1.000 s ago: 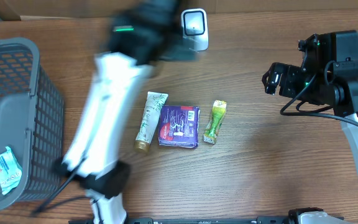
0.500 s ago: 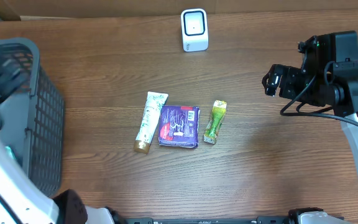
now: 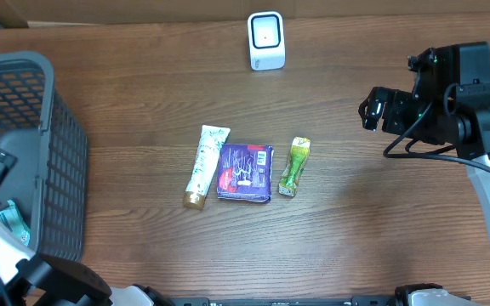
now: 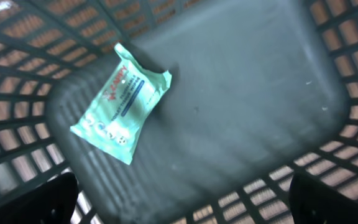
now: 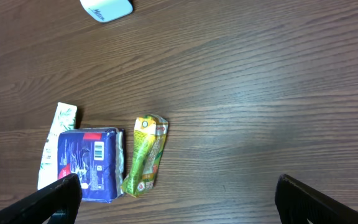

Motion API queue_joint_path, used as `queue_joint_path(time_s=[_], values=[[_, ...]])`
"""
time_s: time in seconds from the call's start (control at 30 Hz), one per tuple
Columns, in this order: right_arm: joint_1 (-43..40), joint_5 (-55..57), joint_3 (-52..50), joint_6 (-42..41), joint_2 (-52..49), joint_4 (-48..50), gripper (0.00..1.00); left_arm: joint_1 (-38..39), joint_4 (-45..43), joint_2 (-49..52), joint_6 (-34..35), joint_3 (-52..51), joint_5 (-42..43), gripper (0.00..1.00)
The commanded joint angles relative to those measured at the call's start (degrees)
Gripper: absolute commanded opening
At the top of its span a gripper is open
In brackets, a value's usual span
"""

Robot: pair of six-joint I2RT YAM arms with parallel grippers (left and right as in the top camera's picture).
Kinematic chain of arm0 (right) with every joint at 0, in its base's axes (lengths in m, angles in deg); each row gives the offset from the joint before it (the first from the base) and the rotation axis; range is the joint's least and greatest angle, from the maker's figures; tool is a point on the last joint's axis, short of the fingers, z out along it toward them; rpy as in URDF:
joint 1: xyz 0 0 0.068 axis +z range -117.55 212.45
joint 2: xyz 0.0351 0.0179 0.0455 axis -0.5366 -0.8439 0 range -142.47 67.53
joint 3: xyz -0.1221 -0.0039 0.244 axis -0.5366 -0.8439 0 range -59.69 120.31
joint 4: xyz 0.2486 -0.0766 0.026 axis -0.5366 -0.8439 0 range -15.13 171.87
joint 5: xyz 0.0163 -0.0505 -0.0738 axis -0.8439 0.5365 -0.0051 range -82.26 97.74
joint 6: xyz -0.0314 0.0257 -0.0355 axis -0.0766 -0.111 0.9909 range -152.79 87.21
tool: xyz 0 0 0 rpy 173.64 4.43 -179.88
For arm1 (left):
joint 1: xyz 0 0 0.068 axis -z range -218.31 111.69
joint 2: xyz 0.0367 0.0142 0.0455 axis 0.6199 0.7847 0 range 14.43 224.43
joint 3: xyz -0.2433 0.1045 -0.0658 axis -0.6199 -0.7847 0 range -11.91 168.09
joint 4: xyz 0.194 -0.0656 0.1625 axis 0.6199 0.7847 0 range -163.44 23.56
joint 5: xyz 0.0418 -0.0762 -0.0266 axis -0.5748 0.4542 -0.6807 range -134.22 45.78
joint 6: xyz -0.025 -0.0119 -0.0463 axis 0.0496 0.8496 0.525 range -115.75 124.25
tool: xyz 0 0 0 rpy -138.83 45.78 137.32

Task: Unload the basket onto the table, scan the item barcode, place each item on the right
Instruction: 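Reach the left gripper into the basket and grasp the mint-green wipes pack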

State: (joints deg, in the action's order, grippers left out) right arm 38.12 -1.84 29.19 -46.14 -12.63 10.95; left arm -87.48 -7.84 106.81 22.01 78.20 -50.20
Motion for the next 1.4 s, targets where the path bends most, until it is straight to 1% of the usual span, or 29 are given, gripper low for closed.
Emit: queue_joint_path(time_s=[0.0,0.07,0.2,0.3,0.33,0.37,0.47,0.57,0.7,0.77,0.83,1.07,1.27,1.37], values=[[0.2,0.5,1.2,-0.1,-0.1,0.3,1.00,0.2,-4.1,-0.4,-2.8,-5.1,-1.7,1.00],[0.2,0.5,1.2,-0.1,-0.1,0.5,1.00,0.2,-7.2,-0.1,-4.4,-7.5,-3.7,1.00],[0.2,0.6,1.2,0.1,-0.3,0.9,1.00,0.2,-15.0,0.9,-10.5,-11.9,-5.0,1.00],[0.2,0.6,1.2,0.1,-0.3,1.1,1.00,0.2,-17.4,2.1,-16.5,-12.5,-5.0,1.00],[0.2,0.6,1.2,0.1,-0.3,1.3,1.00,0.2,-18.1,3.3,-20.7,-12.5,-5.0,1.00],[0.2,0.6,1.2,0.1,-0.3,1.4,1.00,0.2,-18.1,3.9,-22.8,-12.5,-5.0,1.00],[0.2,0.6,1.2,0.1,-0.3,1.7,1.00,0.0,-17.5,6.2,-26.4,-12.5,-5.0,1.00],[0.2,0.6,1.2,0.1,-0.3,1.8,1.00,-0.4,-16.3,9.2,-27.0,-12.5,-5.7,1.00],[0.2,1.0,1.2,0.1,-0.3,1.8,1.00,-1.2,-13.6,13.4,-26.8,-12.5,-12.2,0.99],[0.2,1.0,1.2,0.1,-0.3,1.4,1.00,-1.6,-13.1,15.2,-24.1,-12.5,-16.4,1.00],[0.2,1.0,1.2,0.1,-0.3,1.1,1.00,-2.3,-13.0,16.3,-21.5,-12.5,-18.3,1.00],[0.2,1.0,1.2,0.1,-0.3,0.0,1.00,-5.0,-14.8,17.0,-21.0,-12.8,-17.4,1.00],[0.2,1.2,1.2,0.1,-0.3,-0.1,1.00,-5.6,-19.3,17.0,-23.7,-15.2,-10.7,1.00],[0.2,1.2,1.2,0.1,-0.3,-0.1,1.00,-5.6,-21.1,17.0,-23.8,-16.9,-9.4,0.96]])
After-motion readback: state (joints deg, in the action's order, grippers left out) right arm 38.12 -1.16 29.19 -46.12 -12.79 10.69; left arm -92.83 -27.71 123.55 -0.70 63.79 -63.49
